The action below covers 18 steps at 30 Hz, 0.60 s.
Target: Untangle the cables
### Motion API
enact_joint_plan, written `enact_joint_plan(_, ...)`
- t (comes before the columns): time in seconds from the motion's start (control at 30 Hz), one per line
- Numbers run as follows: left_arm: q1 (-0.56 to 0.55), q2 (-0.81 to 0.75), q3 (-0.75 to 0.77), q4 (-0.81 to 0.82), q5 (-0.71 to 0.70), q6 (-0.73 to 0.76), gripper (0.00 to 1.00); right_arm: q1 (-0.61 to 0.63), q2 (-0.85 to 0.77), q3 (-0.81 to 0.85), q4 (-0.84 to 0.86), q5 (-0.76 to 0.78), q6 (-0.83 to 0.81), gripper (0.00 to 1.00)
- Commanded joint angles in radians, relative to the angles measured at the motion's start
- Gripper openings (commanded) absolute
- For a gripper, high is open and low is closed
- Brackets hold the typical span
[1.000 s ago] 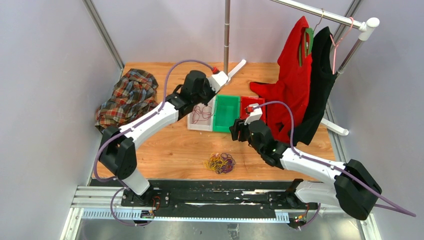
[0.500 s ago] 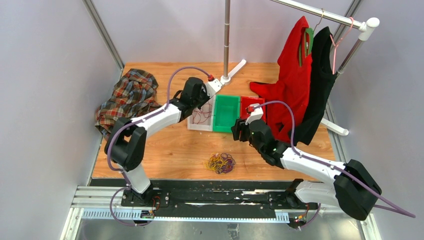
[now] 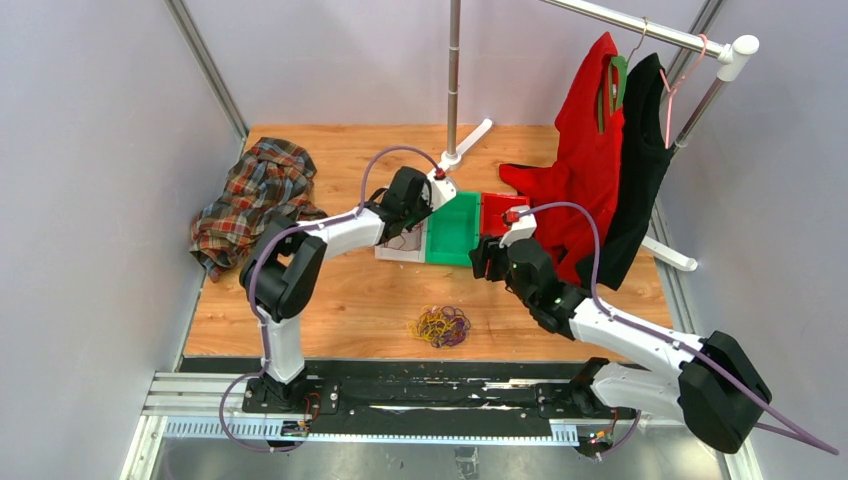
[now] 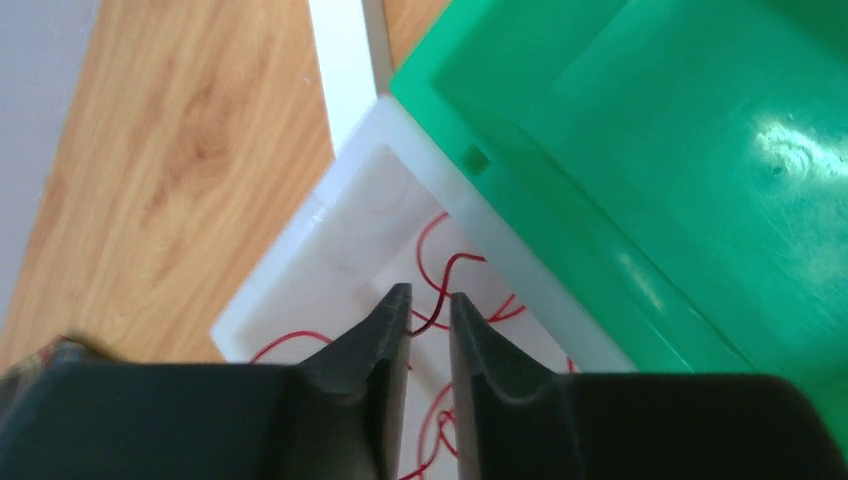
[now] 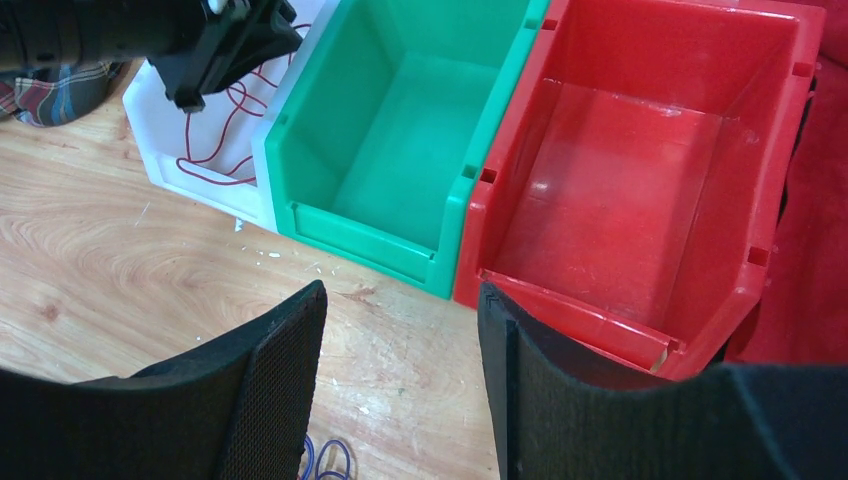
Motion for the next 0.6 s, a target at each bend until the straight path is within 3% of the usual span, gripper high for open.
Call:
enact_joint_plan(0.0,0.012,-0.056,0.099,-0.069,0.016,-0.030,0.36,-0.018,-0.019,-0.006,-0.023,-0.004,0.003,0.57)
enact_joint_plan(0.07,0.022,-0.093,0.125,-0.134,0.057,-0.049,0.50,-0.019,-0.019,0.000,-0.026,-0.011,0.002,0.57)
enact_joint_plan(0.27,0.059,-0.208,0.173,-0.308,0.192,-0.061,0.77,-0.019,-0.023,0.007,-0.040,-0.031,0.001,0.57)
enact_joint_plan(0.4,0.065,-0.279,0.149,-0.403,0.275,-0.040,0.84,-0.020,-0.039,0.002,-0.051,-0.046,0.002,0.57)
enact_joint_plan(0.57,0.031,-0.390,0.045,-0.574,0.504,-0.081,0.90,-0.019,-0.056,-0.007,-0.066,-0.081,-0.006,0.60)
